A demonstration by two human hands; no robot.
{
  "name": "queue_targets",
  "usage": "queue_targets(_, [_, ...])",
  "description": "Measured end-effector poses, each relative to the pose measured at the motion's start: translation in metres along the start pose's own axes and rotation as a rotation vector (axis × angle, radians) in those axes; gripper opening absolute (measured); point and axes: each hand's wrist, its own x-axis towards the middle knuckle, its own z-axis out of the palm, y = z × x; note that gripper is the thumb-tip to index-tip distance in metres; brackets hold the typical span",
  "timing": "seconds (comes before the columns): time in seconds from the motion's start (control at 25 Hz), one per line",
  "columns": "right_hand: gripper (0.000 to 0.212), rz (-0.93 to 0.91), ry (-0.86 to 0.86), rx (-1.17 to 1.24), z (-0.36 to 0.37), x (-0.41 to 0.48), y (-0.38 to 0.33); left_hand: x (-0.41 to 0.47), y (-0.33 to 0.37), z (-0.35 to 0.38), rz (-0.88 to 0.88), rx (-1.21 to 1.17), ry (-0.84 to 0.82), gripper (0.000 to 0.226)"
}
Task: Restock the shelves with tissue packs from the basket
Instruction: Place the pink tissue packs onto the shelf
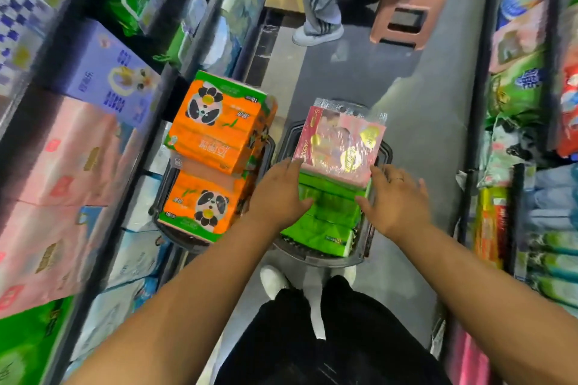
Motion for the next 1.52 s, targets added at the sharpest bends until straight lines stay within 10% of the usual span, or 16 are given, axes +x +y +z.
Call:
queue_targets(0.84, [0.086,0.549,-0.095,0.699,0.223,0.229,0.038,0.275,-0.123,0.172,-0.066,-0.263,-0.124,0.086])
queue_targets(1.04, [0.093,0.621,0.089,1.133,0.239,0.232,0.019,0.279,-0.127,0.195,-0.186,-0.512,-0.132,0.085])
queue_targets(1.52, [0.062,0.487,0.266,1.151,0.174,0.156,-0.017,0.160,-0.126,0.140,-0.250,-0.752,0.010,0.077])
